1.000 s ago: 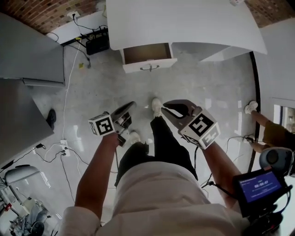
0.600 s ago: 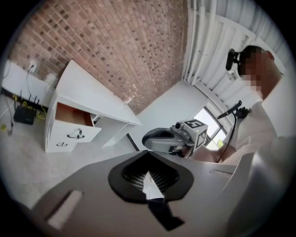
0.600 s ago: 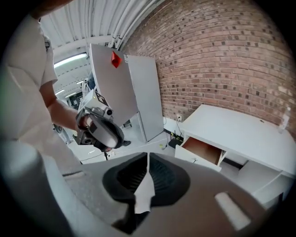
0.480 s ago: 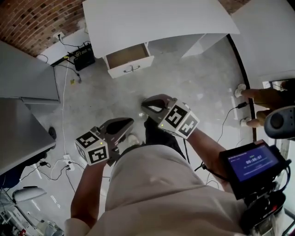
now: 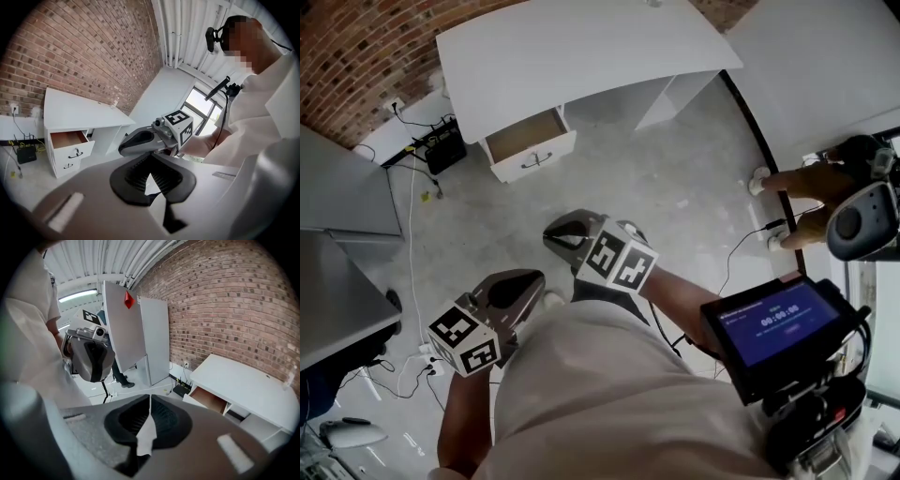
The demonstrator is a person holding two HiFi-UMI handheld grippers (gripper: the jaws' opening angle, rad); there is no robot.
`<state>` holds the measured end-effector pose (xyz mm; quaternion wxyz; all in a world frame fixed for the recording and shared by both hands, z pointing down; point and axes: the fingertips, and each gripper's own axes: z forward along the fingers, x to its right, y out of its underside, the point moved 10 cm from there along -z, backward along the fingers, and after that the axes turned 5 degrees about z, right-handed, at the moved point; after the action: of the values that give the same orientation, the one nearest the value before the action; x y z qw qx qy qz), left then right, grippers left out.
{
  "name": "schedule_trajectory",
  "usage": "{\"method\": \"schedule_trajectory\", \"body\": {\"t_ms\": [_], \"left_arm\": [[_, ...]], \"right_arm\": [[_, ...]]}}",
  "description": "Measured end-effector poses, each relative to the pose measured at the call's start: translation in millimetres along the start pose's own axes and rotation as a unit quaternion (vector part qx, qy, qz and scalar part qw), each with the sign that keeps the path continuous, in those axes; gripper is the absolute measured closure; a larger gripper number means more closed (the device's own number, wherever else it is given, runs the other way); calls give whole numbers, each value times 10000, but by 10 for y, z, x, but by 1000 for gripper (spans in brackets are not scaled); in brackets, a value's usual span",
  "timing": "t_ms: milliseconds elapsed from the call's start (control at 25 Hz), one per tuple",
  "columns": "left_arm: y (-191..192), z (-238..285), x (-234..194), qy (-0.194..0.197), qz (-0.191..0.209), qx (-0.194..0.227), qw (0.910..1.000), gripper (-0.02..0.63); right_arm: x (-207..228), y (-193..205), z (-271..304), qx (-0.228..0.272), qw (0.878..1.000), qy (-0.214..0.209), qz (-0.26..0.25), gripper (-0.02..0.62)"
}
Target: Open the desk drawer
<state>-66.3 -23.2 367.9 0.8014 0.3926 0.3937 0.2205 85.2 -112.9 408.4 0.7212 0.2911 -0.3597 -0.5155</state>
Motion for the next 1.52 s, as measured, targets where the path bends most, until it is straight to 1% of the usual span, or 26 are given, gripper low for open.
{"method": "schedule_trajectory", "body": {"t_ms": [120, 280, 480, 680, 840, 1040, 1520], "left_arm": [[-38, -15, 34, 56, 3, 74, 10000, 604], [-64, -35, 55, -19, 38, 79, 10000, 604], [-13, -50, 59, -88, 31, 80, 9999, 604], [53, -59, 51, -100, 6, 123, 9999, 604], [26, -49, 59, -85, -22, 134, 9999, 604], [-10, -24, 60, -105, 37, 97, 9999, 604], [52, 35, 40, -2, 20, 42, 10000, 604]], "right_arm": [[-23, -15, 17, -8, 10000, -41, -72, 583], [-67, -53, 43, 25, 9998, -104, -156, 583], [-119, -72, 79, 16, 9995, -184, -249, 583], [-123, -98, 63, -49, 9992, -166, -371, 583], [-128, -85, 59, -69, 9992, -173, -362, 583], [-134, -62, 47, -106, 9992, -172, -330, 583], [-137, -1, 50, -185, 9993, -146, -304, 583]]}}
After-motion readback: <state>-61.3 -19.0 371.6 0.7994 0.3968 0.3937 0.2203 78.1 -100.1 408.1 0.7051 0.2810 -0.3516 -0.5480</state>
